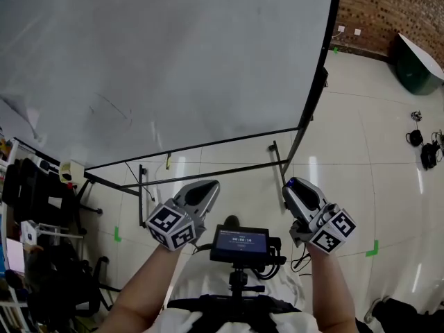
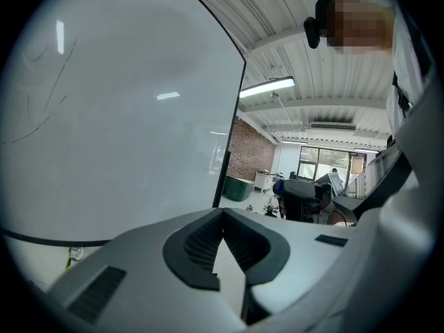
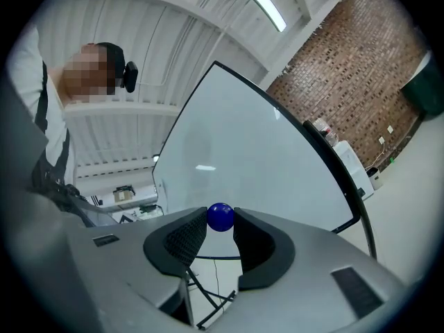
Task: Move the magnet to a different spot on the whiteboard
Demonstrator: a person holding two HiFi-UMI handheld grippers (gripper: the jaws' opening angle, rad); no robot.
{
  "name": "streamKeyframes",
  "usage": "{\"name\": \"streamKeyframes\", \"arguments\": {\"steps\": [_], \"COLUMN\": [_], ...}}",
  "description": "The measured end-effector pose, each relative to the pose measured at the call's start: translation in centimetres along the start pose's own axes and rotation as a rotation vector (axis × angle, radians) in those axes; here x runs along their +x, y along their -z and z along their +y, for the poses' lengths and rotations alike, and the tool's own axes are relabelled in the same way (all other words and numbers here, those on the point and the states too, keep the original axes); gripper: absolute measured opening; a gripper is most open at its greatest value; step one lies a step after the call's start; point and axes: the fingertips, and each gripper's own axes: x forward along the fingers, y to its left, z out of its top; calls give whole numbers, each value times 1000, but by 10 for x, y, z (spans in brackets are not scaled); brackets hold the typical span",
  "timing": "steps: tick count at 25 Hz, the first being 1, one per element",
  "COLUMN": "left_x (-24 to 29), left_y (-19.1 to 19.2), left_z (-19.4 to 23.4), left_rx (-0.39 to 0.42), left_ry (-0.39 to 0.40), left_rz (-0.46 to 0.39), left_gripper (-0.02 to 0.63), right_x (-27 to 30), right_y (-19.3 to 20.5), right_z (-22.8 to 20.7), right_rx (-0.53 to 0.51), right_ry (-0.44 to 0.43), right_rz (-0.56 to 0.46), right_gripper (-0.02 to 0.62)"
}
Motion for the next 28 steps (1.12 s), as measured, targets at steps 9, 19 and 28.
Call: {"name": "streamKeyframes", "arguments": {"steps": [9, 19, 28], "left_x": [-32, -49, -85], "left_y": [12, 8, 13], "left_z": [-18, -2, 29], "left_rx": [8, 20, -36], "left_ry": [38, 147, 178], "left_rz": [3, -14, -24], "left_gripper": [31, 29, 29], "right_x": [-10, -8, 19], "right_y": [12, 18, 35], "right_z": [28, 59, 87], "right_rx": [26, -4, -22], "right_ry": [-15, 82, 120], "right_rz": [-23, -56, -37], "right_gripper": [146, 146, 146]}}
